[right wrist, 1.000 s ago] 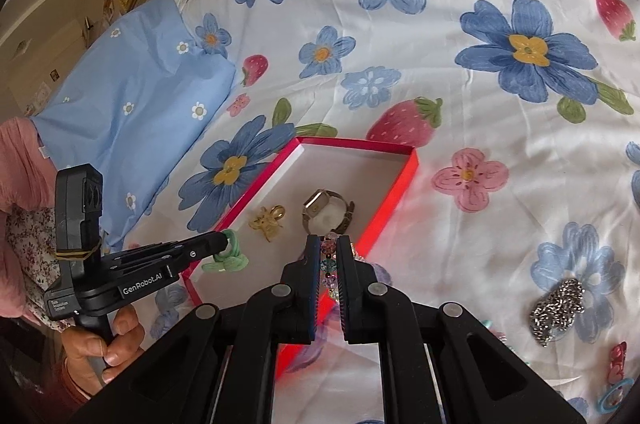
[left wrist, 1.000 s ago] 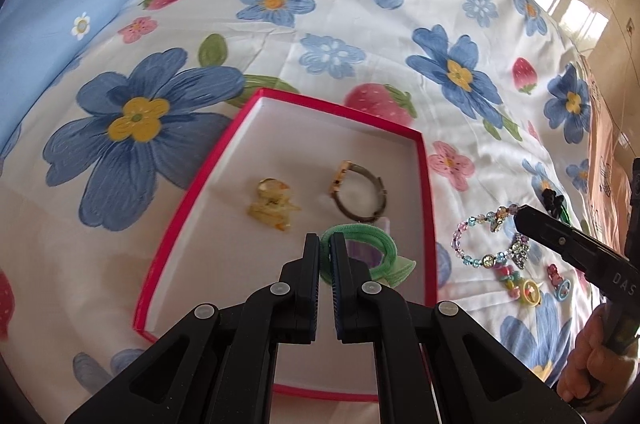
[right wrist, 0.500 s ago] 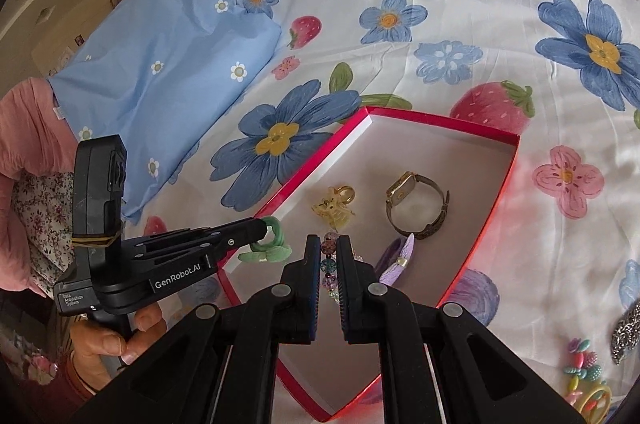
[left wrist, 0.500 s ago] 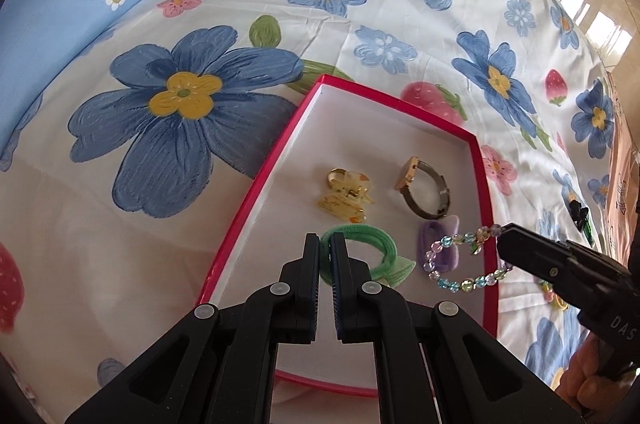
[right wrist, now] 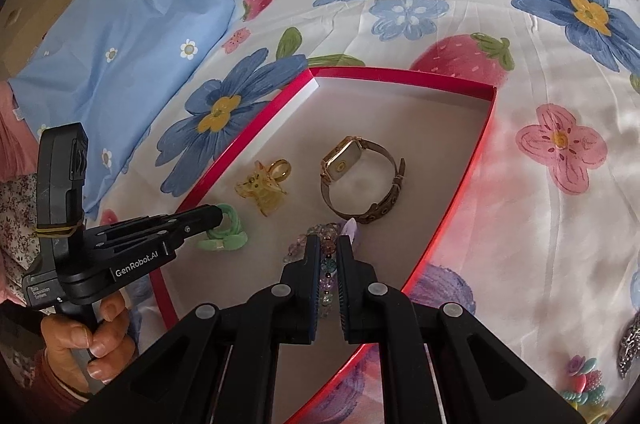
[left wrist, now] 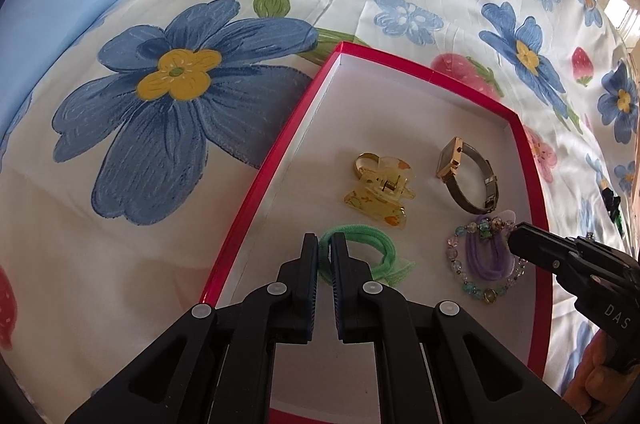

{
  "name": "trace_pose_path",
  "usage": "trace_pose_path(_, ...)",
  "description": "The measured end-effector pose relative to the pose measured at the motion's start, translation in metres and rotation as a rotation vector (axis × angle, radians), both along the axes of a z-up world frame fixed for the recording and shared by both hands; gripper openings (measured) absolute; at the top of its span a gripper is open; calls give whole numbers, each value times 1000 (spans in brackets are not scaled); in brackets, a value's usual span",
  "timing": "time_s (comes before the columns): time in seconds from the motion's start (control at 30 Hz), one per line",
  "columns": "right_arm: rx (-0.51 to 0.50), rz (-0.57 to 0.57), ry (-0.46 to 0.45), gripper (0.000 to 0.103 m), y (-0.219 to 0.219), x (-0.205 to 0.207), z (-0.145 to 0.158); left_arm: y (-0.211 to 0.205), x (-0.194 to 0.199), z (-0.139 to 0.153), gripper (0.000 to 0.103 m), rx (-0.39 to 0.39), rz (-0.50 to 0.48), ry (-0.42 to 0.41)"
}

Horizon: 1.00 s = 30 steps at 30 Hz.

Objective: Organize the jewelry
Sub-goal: 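Carry green hair tie and beaded bracelet into the box and release both, then grasp the pastel beaded bracelet with the left tool while the right tool grasps the blue hair tie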

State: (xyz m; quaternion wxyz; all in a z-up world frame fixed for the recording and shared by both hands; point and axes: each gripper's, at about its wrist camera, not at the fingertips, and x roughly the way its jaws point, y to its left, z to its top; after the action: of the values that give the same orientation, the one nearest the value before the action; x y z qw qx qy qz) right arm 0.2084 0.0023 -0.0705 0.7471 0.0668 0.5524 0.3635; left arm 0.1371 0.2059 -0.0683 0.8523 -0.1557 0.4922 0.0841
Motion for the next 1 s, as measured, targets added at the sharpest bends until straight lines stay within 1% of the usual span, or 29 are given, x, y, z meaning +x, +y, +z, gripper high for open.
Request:
trace_pose_path(0.17, -20, 12, -6, 8, 3, 0, -3, 1, 2, -6, 8, -4, 3, 9)
trace_pose_path(0.23, -25, 16, -6, 10, 3, 1, -4, 2, 3, -7, 11, -10, 7, 13)
trace_pose_path(0.27, -25, 17, -5, 11, 3, 1, -5, 3, 3, -7, 15, -12, 11, 14)
trace_pose_path(0.3, -24, 17, -5, 12, 3, 0, -4, 3, 2, -7, 21, -12, 15, 14)
trace_pose_path(0.33, -23, 16, -5, 12, 3, 1, -5, 4, 2, -7, 22, -10, 18, 12)
trace_pose_path(0.53, -3, 4, 8, 14, 1, 2, -4, 2, -2, -1, 26, -11, 20, 0)
trace_pose_path(0.57, 2, 1, 10, 15, 0, 2, -3, 2, -3, 0, 29, -11, 21, -2)
trace_pose_path(0.6, 10, -2, 11, 18, -1, 2, -2, 2, -4, 2, 32, -10, 23, -6)
trace_pose_path(0.63, 19, -7, 11, 23, -2, 2, 0, 2, -6, 4, 33, -8, 26, -10)
trace_pose_path(0.7, 28, -15, 2, 28, -5, 1, 5, 1, -10, 9, 34, -9, 27, -18)
trace_pose_path(0.87, 55, -47, -25, 31, -20, 0, 21, -2, -21, 24, 40, -13, 30, -44)
trace_pose_path(0.93, 64, -64, -33, 35, -28, 0, 28, -3, -28, 31, 42, -21, 37, -59)
trace_pose_path(1.0, 72, -82, -40, 37, -38, -2, 33, -5, -35, 37, 44, -28, 39, -71)
